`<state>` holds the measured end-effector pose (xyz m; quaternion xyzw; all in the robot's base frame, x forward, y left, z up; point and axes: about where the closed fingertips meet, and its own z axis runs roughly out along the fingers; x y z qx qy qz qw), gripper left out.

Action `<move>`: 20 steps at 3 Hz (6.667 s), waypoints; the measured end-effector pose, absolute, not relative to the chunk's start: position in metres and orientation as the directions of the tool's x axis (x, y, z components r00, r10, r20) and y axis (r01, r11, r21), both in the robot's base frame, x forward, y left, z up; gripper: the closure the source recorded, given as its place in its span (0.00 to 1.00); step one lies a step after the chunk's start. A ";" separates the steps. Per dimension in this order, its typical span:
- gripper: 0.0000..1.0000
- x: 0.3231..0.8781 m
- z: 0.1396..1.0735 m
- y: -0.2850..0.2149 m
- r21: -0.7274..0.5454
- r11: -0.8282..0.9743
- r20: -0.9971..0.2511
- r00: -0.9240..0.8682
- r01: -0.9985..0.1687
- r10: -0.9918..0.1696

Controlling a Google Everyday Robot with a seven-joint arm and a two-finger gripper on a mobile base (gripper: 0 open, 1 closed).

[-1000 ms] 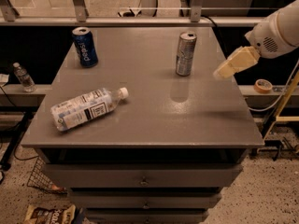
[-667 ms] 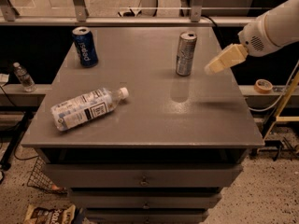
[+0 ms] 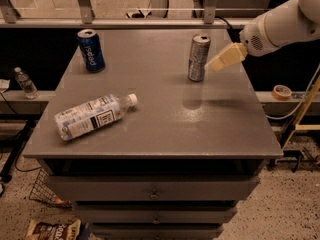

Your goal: Move redbull can near pepsi can

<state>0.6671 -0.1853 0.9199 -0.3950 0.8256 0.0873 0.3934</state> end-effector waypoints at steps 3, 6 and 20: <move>0.00 0.686 0.919 -0.138 -0.125 0.577 -0.737 -0.314 -0.807 -0.599; 0.63 0.696 0.904 -0.122 -0.079 0.529 -0.752 -0.297 -0.845 -0.588; 0.50 0.735 0.902 0.146 -0.044 0.208 -0.756 -0.103 -0.977 -0.647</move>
Offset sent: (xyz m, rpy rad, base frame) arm 0.0208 0.0487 0.0074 0.0437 0.0028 0.1412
